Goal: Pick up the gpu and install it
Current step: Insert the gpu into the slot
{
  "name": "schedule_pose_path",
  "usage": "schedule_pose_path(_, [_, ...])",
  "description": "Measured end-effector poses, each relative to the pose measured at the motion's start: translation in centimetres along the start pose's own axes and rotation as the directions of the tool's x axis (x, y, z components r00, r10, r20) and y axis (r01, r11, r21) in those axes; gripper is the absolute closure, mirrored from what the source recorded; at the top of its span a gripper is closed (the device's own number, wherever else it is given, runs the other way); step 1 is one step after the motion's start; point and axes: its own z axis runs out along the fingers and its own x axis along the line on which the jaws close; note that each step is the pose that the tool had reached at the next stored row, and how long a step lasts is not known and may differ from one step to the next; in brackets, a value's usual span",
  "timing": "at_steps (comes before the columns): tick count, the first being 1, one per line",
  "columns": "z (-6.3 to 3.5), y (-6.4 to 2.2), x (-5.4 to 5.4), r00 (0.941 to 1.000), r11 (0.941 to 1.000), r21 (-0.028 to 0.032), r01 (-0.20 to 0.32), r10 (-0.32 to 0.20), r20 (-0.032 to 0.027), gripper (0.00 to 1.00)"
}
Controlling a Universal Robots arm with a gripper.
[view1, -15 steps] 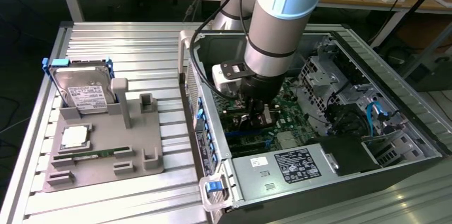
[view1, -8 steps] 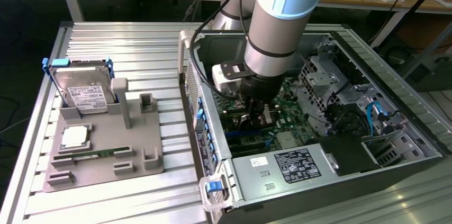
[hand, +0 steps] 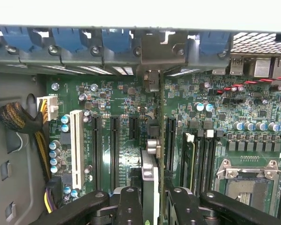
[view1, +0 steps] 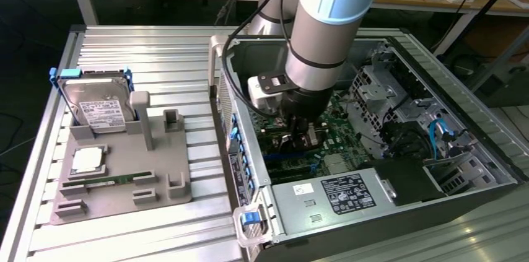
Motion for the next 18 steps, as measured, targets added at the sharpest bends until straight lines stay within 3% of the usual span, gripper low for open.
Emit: schedule_pose_path(18, [0.21, 0.10, 0.00, 1.0000, 1.0000, -0.0002, 0.000, 0.000, -0.0002, 0.73])
